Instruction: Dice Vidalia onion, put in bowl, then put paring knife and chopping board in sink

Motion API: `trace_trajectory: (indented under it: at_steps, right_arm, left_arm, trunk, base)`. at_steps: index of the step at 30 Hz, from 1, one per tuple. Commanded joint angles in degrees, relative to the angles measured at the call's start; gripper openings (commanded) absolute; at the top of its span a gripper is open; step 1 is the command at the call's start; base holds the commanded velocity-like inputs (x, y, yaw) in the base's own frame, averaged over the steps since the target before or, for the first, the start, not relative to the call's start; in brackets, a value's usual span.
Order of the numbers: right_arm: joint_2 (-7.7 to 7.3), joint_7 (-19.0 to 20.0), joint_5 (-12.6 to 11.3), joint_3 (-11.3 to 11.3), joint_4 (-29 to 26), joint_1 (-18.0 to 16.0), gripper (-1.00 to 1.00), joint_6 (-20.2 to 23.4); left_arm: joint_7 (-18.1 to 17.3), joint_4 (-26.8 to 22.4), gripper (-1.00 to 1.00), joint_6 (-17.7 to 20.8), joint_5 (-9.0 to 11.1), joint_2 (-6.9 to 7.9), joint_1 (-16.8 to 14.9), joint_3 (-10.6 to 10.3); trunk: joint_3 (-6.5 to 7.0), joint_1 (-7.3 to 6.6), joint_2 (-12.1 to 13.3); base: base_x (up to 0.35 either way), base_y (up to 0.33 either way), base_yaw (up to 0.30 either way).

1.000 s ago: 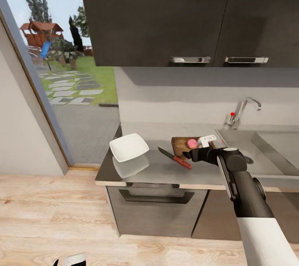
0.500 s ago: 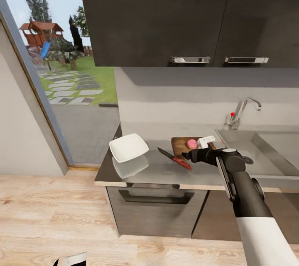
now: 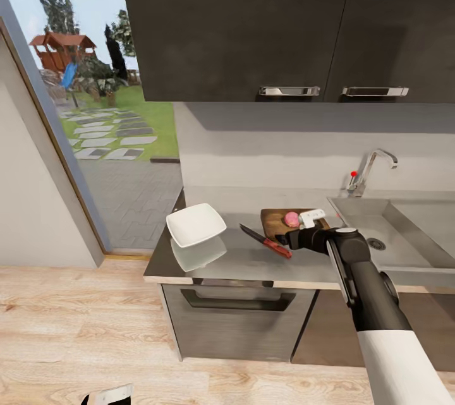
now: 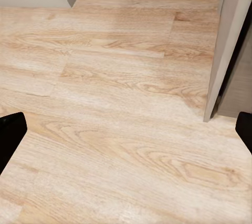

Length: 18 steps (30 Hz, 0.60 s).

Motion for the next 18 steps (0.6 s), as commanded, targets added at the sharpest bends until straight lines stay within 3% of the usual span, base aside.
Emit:
trace_trajectory:
  at_steps: [1,18]
  right_arm:
    - [0.0,0.6,0.6,0.0,0.0,-0.1,1.0,0.2]
    - [0.0,0.7,0.6,-0.1,1.9,0.0,1.0,-0.3]
  left_arm:
    - [0.2,0.2,1.0,-0.3,0.2,-0.03,-0.1,-0.5]
    - [0.2,0.2,1.0,-0.3,0.2,0.04,-0.1,-0.5]
  trunk:
    - [-0.1,0.02,-0.1]
    - [-1.15,0.02,-0.1]
  base:
    - [0.0,0.0,0.0]
    - [0.0,0.0,0.0]
